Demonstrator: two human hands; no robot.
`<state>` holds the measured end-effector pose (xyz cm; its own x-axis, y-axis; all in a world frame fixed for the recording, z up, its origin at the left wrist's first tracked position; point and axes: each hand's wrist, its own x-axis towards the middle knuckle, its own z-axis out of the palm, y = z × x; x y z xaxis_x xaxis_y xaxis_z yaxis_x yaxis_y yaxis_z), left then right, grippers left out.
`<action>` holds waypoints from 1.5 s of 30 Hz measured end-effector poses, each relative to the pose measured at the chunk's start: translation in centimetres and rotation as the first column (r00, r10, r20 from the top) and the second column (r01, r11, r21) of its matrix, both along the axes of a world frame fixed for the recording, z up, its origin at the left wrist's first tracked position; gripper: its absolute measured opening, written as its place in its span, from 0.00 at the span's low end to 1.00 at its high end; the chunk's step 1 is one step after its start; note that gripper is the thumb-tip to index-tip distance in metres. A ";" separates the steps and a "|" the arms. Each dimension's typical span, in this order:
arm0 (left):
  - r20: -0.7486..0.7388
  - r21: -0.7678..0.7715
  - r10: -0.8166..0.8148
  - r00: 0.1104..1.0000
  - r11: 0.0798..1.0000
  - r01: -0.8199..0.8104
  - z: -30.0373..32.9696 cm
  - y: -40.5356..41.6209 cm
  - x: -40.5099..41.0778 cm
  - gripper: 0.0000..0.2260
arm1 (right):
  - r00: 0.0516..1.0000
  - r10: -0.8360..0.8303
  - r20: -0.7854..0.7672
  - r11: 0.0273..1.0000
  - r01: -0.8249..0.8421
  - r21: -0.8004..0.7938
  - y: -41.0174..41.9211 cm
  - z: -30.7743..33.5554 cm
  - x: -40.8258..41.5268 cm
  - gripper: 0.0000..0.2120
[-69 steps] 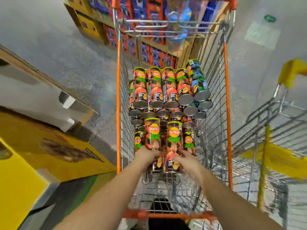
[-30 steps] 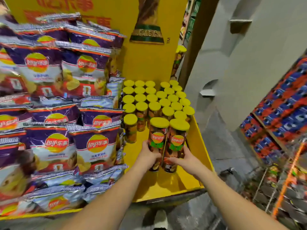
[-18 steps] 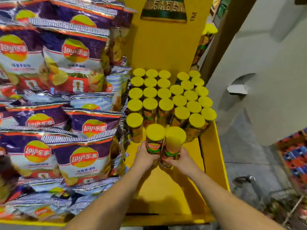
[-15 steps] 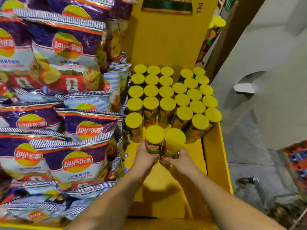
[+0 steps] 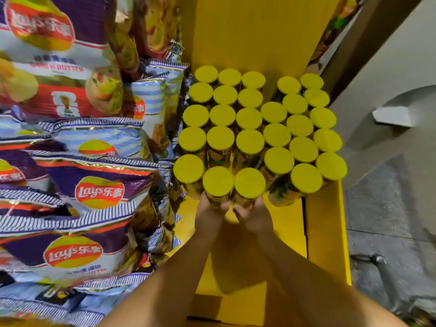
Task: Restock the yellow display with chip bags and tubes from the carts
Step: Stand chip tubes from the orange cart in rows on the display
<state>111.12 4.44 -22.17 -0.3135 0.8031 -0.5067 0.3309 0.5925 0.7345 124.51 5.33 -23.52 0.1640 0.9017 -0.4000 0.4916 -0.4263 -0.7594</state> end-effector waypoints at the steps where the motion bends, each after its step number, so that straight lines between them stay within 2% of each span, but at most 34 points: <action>1: 0.036 -0.017 0.033 0.999 0.999 -0.032 0.1 0.2 0.1 0.25 | 1.000 -0.013 -0.026 1.000 0.013 -0.011 0.3 0.2 -0.2 0.38; 5: 0.127 -0.073 0.212 0.969 0.976 -0.204 0.1 2.0 0.8 0.24 | 0.994 -0.043 -0.098 0.998 0.047 0.039 1.0 0.1 -1.0 0.36; 10: 0.198 -0.110 0.313 0.929 0.949 -0.297 -0.6 3.3 1.4 0.27 | 0.999 0.006 -0.046 1.000 -0.005 0.022 1.6 0.2 -1.5 0.42; 15: 0.372 -0.105 0.330 0.867 0.944 -0.314 0.2 2.6 1.4 0.21 | 0.996 0.065 -0.054 0.993 -0.070 -0.098 1.7 1.3 -1.2 0.41; 19: 0.431 -0.092 0.270 0.861 0.962 -0.256 1.6 1.1 0.5 0.20 | 0.982 0.152 -0.115 0.975 -0.168 -0.144 0.0 2.8 -0.4 0.38; 22: 0.450 -0.098 0.235 0.861 0.972 -0.214 3.7 -0.6 -0.4 0.17 | 0.977 0.186 -0.104 0.970 -0.200 -0.140 -1.9 4.7 -0.1 0.36; 25: 0.425 -0.037 0.141 0.894 0.990 -0.138 6.7 -3.0 -1.0 0.13 | 0.989 0.118 -0.083 0.981 -0.129 -0.143 -4.5 7.4 -0.1 0.30; 28: 0.408 0.024 0.025 0.913 0.999 -0.038 9.8 -5.6 -1.5 0.12 | 0.994 0.045 -0.095 0.991 -0.056 -0.121 -7.8 10.5 -0.1 0.19; 32: 0.368 0.122 -0.214 0.905 0.976 0.181 14.7 -10.2 -1.7 0.10 | 0.991 -0.038 -0.132 0.998 0.033 -0.046 -13.6 14.4 -0.2 0.13; 37: 0.185 0.249 -0.525 0.831 0.843 0.477 18.5 -16.3 -0.1 0.08 | 0.969 -0.168 -0.183 0.983 0.180 0.048 -23.1 17.0 0.9 0.09; 42: 0.037 0.303 -0.693 0.720 0.695 0.653 19.3 -20.5 2.8 0.06 | 0.958 -0.261 -0.118 0.960 0.271 0.072 -30.5 17.5 3.8 0.07; 45: 0.030 0.300 -0.759 0.651 0.628 0.718 19.3 -22.9 5.7 0.06 | 0.944 -0.329 -0.031 0.939 0.331 0.095 -34.9 17.8 6.1 0.08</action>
